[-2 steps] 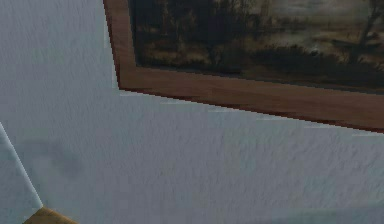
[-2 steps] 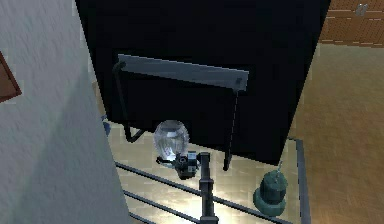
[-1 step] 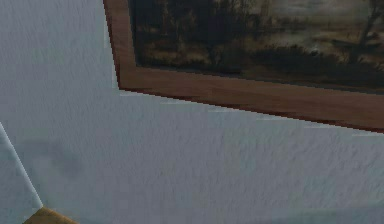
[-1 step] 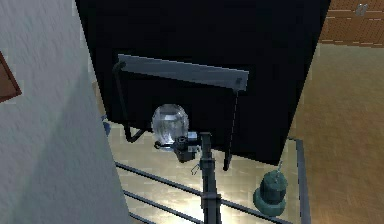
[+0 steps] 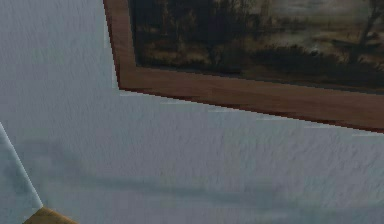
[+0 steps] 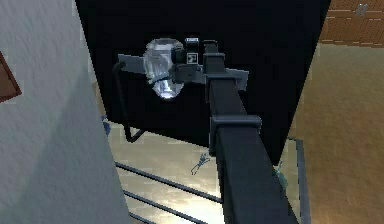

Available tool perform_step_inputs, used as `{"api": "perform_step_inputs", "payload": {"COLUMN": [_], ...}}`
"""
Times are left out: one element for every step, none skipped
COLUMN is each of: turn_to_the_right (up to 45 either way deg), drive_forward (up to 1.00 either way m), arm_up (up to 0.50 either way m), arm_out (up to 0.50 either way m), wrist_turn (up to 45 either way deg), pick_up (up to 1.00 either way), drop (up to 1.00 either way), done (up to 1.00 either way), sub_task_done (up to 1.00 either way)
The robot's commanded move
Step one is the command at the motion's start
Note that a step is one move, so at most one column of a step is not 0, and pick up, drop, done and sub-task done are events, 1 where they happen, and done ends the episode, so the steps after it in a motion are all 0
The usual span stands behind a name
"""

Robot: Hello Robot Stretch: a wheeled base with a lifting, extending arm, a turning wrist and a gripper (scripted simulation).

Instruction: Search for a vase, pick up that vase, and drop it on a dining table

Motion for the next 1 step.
{"api": "perform_step_inputs", "payload": {"turn_to_the_right": [0.0], "drive_forward": [0.00], "arm_up": [0.00], "arm_out": [0.00], "wrist_turn": [-45.0], "pick_up": [0.00], "drop": [0.00], "done": [0.00], "sub_task_done": [0.00]}}
